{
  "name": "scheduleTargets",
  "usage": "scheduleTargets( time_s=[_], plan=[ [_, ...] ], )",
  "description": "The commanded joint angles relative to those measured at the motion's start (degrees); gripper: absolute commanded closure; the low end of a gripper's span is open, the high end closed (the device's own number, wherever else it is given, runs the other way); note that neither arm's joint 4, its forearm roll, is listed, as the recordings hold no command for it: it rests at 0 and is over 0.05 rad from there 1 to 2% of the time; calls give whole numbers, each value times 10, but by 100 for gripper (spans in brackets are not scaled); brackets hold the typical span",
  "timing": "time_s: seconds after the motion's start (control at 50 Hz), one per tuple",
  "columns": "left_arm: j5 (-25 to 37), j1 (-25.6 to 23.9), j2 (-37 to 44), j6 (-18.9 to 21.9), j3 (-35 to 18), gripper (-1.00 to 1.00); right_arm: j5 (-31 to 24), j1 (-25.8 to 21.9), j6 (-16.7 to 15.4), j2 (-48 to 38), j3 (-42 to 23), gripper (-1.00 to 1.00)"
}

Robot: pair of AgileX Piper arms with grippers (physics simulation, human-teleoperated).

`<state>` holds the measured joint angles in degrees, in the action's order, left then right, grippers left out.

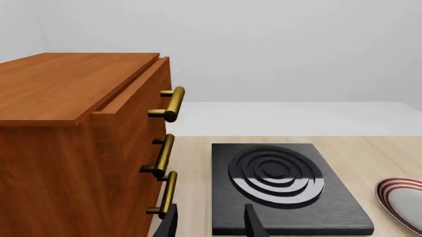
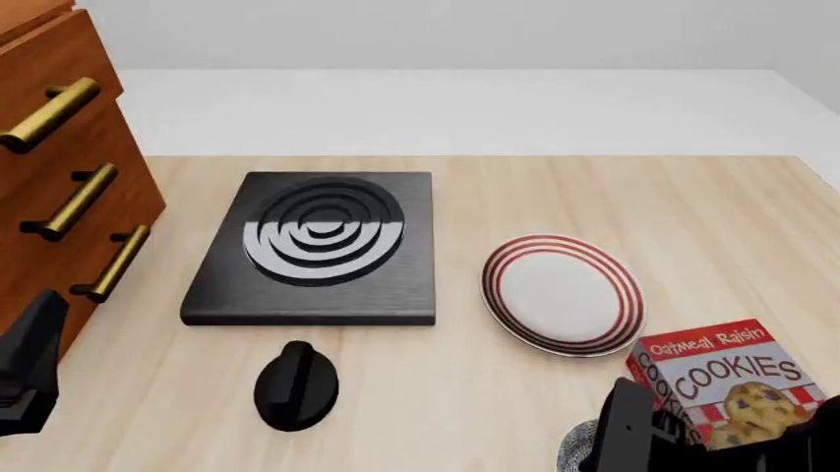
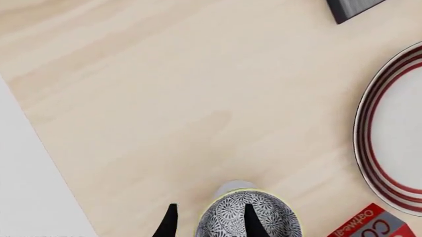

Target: Pick the akita bowl on the ramekin and place it on the plate.

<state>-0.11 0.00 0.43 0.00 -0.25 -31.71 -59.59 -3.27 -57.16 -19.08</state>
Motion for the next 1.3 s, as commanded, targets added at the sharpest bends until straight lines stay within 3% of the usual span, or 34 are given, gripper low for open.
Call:
scheduleTargets(
  time_s=[0.02, 0.08, 0.2, 0.4, 0.42, 0.68, 0.84, 1.06, 1.3],
  plan=[
    [0, 0, 0, 0, 0, -100, 5, -2, 6, -3, 5, -100],
    [0, 0, 0, 0, 0, -100, -3, 16, -9, 15, 7, -100],
    [0, 0, 0, 0, 0, -100, 20, -2, 12, -10, 18, -100],
    [0, 0, 0, 0, 0, -100, 27, -10, 10, -20, 19, -100],
    [0, 0, 0, 0, 0, -100, 21, -1, 1, -9, 19, 100],
    [0, 0, 0, 0, 0, -100, -37, 31, -41, 41, -3, 100],
    [0, 0, 0, 0, 0, -100, -144, 93, -114, 123, -33, 100],
    [0, 0, 0, 0, 0, -100, -169, 93, -123, 134, -49, 100],
    [0, 0, 0, 0, 0, -100, -236, 151, -198, 189, -64, 100]
  ],
)
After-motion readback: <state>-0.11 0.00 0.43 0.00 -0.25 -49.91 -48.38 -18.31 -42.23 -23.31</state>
